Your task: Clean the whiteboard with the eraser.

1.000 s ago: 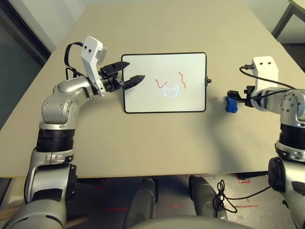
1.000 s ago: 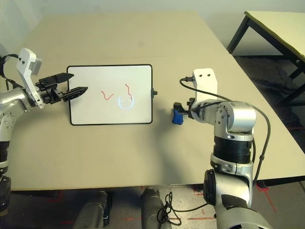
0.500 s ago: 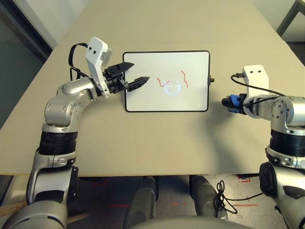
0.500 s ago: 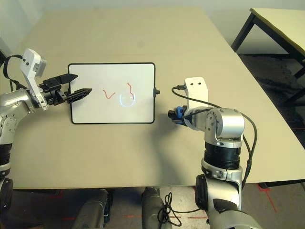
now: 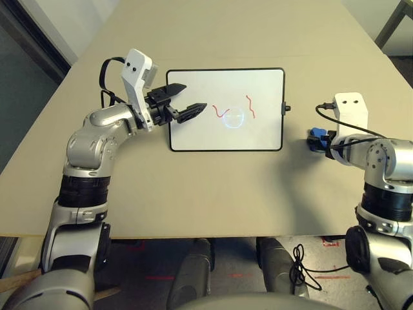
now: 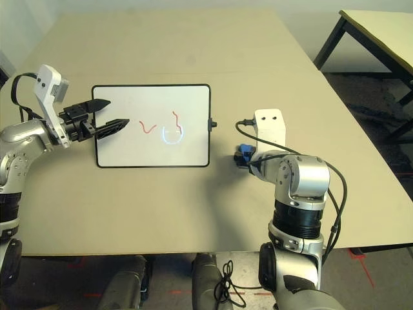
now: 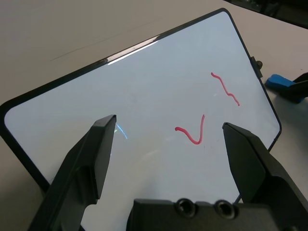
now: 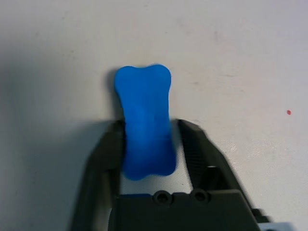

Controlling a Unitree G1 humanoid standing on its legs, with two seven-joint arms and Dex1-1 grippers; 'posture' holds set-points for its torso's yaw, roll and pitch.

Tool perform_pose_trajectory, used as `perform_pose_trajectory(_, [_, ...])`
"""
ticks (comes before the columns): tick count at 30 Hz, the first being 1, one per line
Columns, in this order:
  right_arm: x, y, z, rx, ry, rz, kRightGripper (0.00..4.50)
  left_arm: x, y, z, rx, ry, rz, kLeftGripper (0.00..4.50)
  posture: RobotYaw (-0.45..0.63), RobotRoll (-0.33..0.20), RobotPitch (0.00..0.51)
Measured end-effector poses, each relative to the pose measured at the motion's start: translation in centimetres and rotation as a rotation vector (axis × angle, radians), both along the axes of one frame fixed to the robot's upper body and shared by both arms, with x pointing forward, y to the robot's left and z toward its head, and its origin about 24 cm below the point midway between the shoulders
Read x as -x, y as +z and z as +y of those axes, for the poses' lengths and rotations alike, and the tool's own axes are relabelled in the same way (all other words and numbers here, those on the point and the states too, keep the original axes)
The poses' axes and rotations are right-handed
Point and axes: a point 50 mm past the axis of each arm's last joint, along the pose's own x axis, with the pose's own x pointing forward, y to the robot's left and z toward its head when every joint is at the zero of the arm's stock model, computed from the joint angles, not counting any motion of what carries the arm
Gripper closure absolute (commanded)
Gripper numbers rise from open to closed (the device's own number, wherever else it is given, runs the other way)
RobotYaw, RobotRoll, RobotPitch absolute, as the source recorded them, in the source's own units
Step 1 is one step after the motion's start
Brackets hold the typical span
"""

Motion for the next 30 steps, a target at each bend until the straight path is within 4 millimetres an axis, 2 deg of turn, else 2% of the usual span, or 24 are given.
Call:
perform_pose_trajectory(2, [0.0,0.1,0.0,0.001,0.000,-0.006,3.62,0.0,-0.1,0.0,0.001,0.000,0.002,0.00,-0.09,0.000,0.195])
perform_pose_trajectory(4, [0.0,0.2,0.0,0.000,0.000,-0.010,3.84,0.0,-0.1,0.0,0.001,0.000,0.001,0.00,-0.08,0.000,0.193])
perform_pose_trajectory(13, [-0.2,1.0,-0.5,0.017,0.000,-0.063,3.88,-0.2,-0.2,0.1,-0.005,0.007,-0.002,0.00,-0.09,0.000,0.172])
perform_pose_trajectory(16, [-1.0,3.8,-0.8,0.069,0.035,-0.185,3.88,-0.3,-0.5,0.0,-0.013,0.009,0.004,0.00,-0.10,0.000,0.164])
perform_pose_trajectory(18, [-1.6,7.0,-0.6,0.126,0.123,-0.304,3.88,-0.4,-0.7,0.1,-0.014,0.009,0.008,0.00,-0.11,0.000,0.160])
perform_pose_trajectory(20, [-1.7,10.1,1.0,0.202,0.310,-0.390,3.88,-0.6,-0.7,0.1,-0.026,0.010,0.009,0.00,-0.11,0.000,0.157])
perform_pose_trajectory(22, [-1.4,11.5,2.7,0.277,0.481,-0.422,3.88,-0.7,-0.6,-0.1,-0.032,0.000,0.004,0.00,-0.11,0.000,0.154])
perform_pose_trajectory(27, [-1.2,8.7,5.7,0.429,0.799,-0.233,3.88,-0.9,-0.5,-0.3,-0.035,-0.008,0.002,0.00,-0.11,0.000,0.151])
perform_pose_trajectory(30, [-1.3,7.6,7.3,0.542,0.929,-0.178,3.88,-0.9,-0.6,-0.4,-0.039,-0.017,0.005,0.00,-0.10,0.000,0.152])
